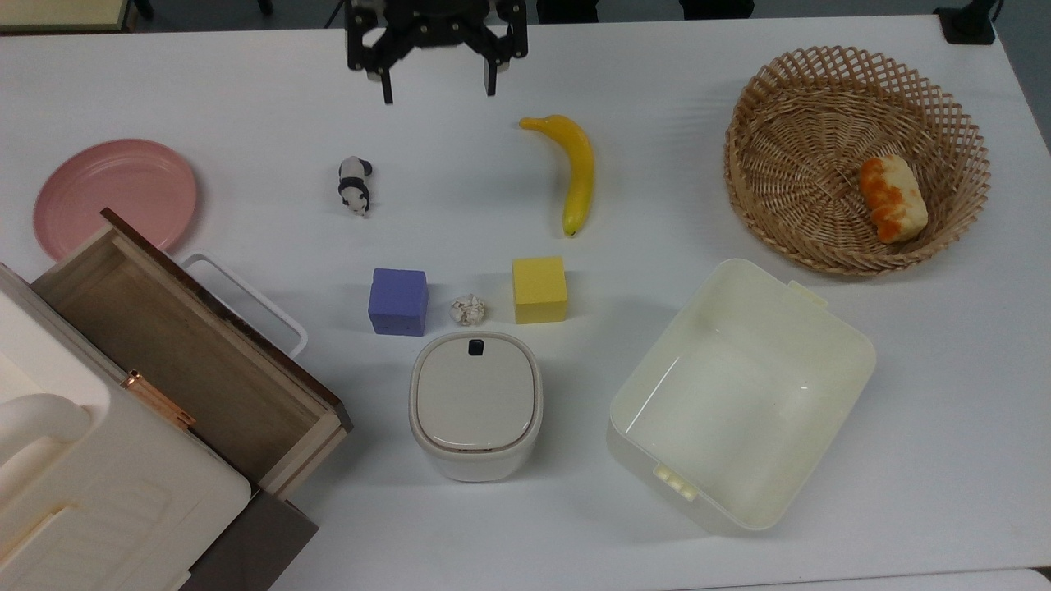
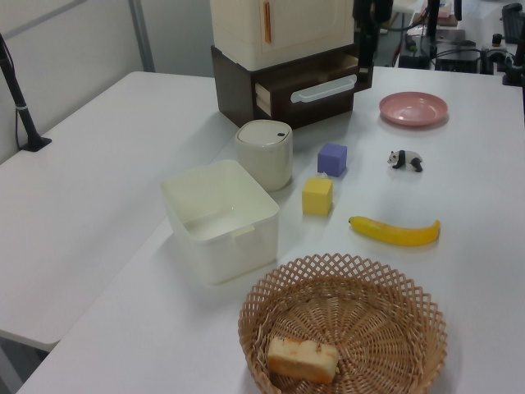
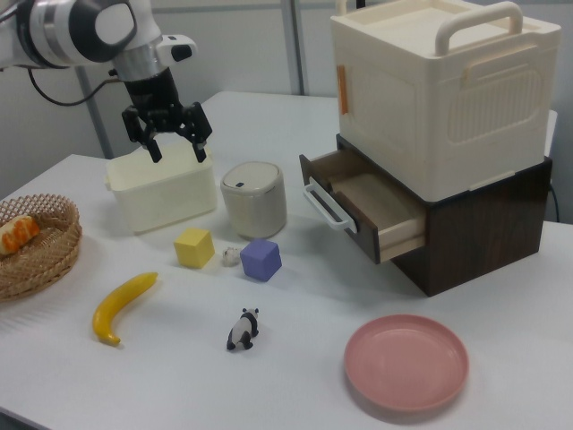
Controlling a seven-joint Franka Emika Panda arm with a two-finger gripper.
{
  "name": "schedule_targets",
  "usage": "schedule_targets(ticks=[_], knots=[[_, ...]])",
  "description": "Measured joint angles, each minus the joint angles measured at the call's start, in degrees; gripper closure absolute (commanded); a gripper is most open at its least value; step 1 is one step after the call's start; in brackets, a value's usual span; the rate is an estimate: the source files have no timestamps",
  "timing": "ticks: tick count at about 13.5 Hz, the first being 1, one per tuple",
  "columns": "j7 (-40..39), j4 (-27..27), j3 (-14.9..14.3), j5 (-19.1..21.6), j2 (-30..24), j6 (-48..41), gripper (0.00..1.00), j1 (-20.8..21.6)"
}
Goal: Open the drawer
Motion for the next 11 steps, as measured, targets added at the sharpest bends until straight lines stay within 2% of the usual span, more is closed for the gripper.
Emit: schedule_targets(ticks=[2, 4, 5, 7, 11], knots=[[2.6, 0.0, -1.9, 0.5, -0.9, -1.8, 0.0, 1.4], [4.8, 0.0, -7.2, 1.2, -1.2, -2.7, 0.0, 5.8], [6.0, 0.0, -10.5, 2.9, -1.4, -2.7, 0.0, 8.4], [6.5, 0.0, -13.6, 4.9, -1.6, -2.8, 0.0, 10.7], [6.7, 0.0, -17.6, 5.1, -2.2, -6.7, 0.0, 15.7]])
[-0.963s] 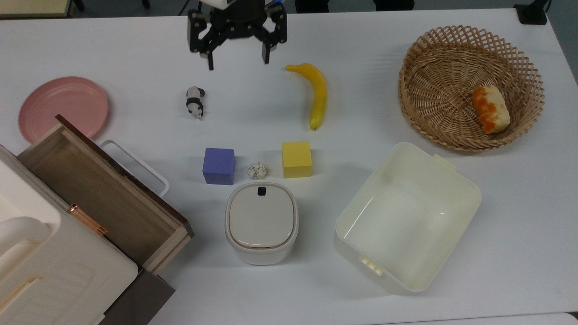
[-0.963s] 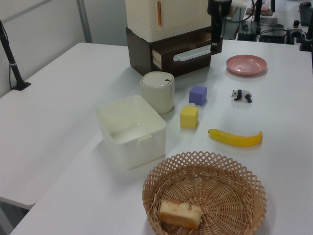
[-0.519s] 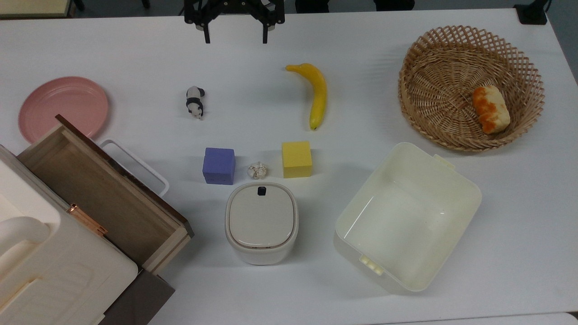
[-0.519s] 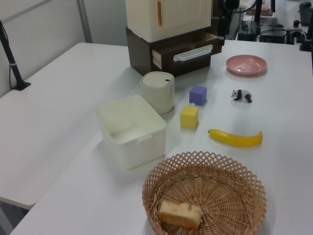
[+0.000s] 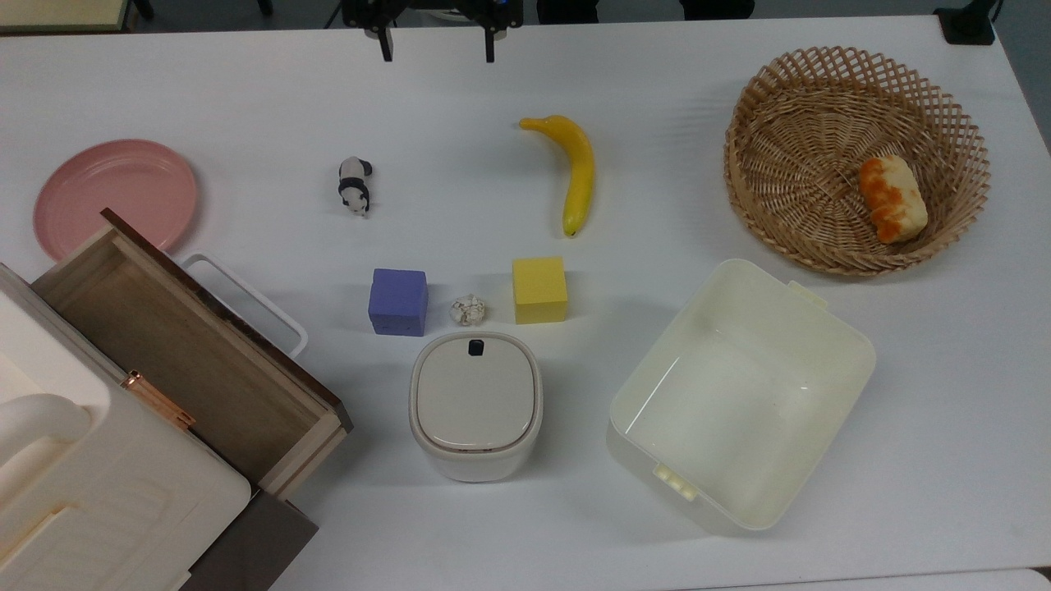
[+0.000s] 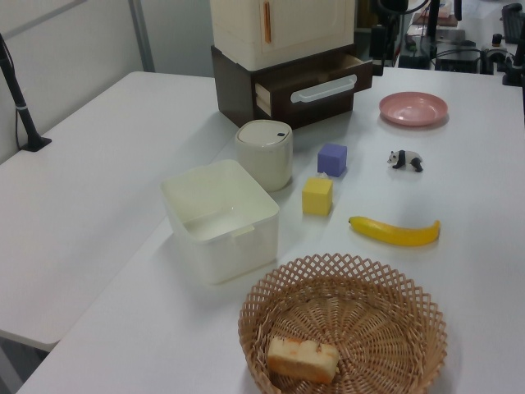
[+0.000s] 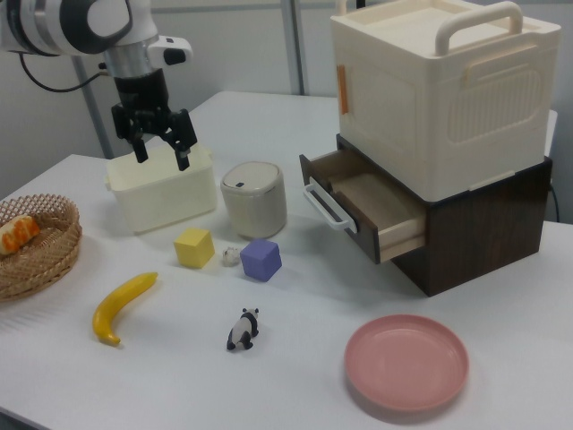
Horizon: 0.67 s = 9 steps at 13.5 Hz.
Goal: Open the drawer
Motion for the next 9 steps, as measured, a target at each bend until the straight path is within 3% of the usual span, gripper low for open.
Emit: schedule_targets(ticks=[9], knots=[[-1.4, -0.2, -0.6, -3.4, -0.2, -0.8, 0.0, 1.5]])
